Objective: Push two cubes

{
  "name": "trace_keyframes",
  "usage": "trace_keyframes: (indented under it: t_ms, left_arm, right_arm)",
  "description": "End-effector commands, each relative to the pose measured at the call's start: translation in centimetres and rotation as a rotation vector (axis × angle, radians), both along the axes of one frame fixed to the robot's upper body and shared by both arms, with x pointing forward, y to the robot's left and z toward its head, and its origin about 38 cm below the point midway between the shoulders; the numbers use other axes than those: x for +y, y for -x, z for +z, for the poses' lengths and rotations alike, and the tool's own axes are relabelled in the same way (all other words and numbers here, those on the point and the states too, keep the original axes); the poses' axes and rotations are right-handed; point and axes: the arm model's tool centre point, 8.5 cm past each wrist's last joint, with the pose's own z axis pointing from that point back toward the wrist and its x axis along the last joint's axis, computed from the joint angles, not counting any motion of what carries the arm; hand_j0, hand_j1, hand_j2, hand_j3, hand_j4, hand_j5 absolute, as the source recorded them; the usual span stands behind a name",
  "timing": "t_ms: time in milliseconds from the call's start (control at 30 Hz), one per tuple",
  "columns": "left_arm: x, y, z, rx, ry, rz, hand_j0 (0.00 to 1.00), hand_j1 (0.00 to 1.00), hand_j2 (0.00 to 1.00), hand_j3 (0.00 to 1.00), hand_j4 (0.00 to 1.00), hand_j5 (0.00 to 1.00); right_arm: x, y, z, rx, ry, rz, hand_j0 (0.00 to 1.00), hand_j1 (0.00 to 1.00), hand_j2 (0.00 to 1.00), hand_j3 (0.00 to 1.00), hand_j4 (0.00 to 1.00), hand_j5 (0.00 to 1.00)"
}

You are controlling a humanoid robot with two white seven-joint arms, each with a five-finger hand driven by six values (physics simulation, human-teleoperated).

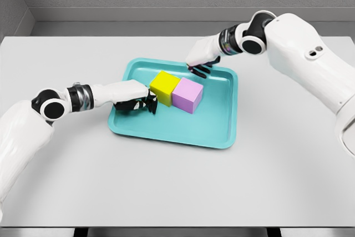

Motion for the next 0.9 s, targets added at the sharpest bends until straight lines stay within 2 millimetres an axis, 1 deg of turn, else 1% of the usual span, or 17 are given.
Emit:
trace_keyframes:
  t_ms: [0,67,133,167,233,300,333,367,500,533,567,633,700,800,867]
  left_arm:
    - [0.1,0.0,0.0,0.003,0.001,0.004,0.36,0.36,0.36,0.36,0.36,0.36]
    - [0.1,0.0,0.0,0.003,0.001,0.004,0.36,0.36,0.36,0.36,0.36,0.36]
    - [0.3,0.0,0.0,0.003,-0.002,0.006,0.36,0.36,0.36,0.36,0.36,0.36]
    - [0.4,0.0,0.0,0.002,-0.001,0.007,0.36,0.36,0.36,0.36,0.36,0.36]
    - [0.3,-0.2,0.3,-0.003,0.004,0.007,0.36,0.36,0.36,0.36,0.36,0.36]
    - [0.7,-0.3,0.6,-0.004,0.009,0.012,0.36,0.36,0.36,0.36,0.36,0.36]
    - [0.6,-0.5,1.1,-0.014,0.009,0.011,0.36,0.36,0.36,0.36,0.36,0.36]
    - [0.6,-0.6,1.2,-0.018,0.011,0.011,0.36,0.36,0.36,0.36,0.36,0.36]
    - [0.7,-0.9,0.8,-0.005,0.009,0.023,0.36,0.36,0.36,0.36,0.36,0.36]
    - [0.6,-1.1,1.1,-0.009,0.009,0.023,0.36,0.36,0.36,0.36,0.36,0.36]
    - [0.8,-1.2,0.9,-0.002,0.007,0.03,0.36,0.36,0.36,0.36,0.36,0.36]
    - [0.7,-1.3,1.0,-0.006,0.007,0.029,0.36,0.36,0.36,0.36,0.36,0.36]
    - [0.7,-1.3,1.0,-0.006,0.007,0.029,0.36,0.36,0.36,0.36,0.36,0.36]
    - [0.2,-1.3,1.0,-0.005,0.015,0.024,0.36,0.36,0.36,0.36,0.36,0.36]
    - [-0.1,-1.3,1.0,-0.004,0.02,0.02,0.36,0.36,0.36,0.36,0.36,0.36]
  right_arm:
    - [-0.2,-0.1,0.2,-0.005,-0.003,-0.011,0.14,0.14,0.14,0.14,0.14,0.14]
    - [0.0,0.0,0.7,-0.014,-0.004,0.007,0.15,0.15,0.15,0.15,0.15,0.15]
    - [-0.4,0.5,1.1,-0.024,-0.003,0.032,0.15,0.15,0.15,0.15,0.15,0.15]
    - [-1.1,0.7,1.2,-0.027,0.003,0.033,0.15,0.15,0.15,0.15,0.15,0.15]
    - [-3.4,0.6,1.2,-0.019,0.021,0.034,0.15,0.15,0.15,0.15,0.15,0.15]
    - [-4.8,0.8,1.2,-0.008,0.032,0.045,0.16,0.16,0.16,0.16,0.16,0.16]
    - [-5.7,0.7,1.3,-0.009,0.034,0.03,0.16,0.16,0.16,0.16,0.16,0.16]
    - [-6.1,0.6,1.3,-0.009,0.035,0.023,0.16,0.16,0.16,0.16,0.16,0.16]
    - [-6.3,0.7,1.2,-0.005,0.035,0.022,0.17,0.17,0.17,0.17,0.17,0.17]
    - [-5.9,1.0,1.0,-0.002,0.043,0.039,0.17,0.17,0.17,0.17,0.17,0.17]
    - [-5.9,1.2,0.7,0.004,0.049,0.044,0.17,0.17,0.17,0.17,0.17,0.17]
    - [-5.7,1.4,0.4,0.012,0.057,0.052,0.17,0.17,0.17,0.17,0.17,0.17]
    - [-5.0,1.8,0.5,0.009,0.052,0.077,0.17,0.17,0.17,0.17,0.17,0.17]
    - [-4.7,2.0,0.5,0.009,0.051,0.089,0.18,0.18,0.18,0.18,0.18,0.18]
    - [-4.0,2.7,-0.1,0.018,0.069,0.128,0.18,0.18,0.18,0.18,0.18,0.18]
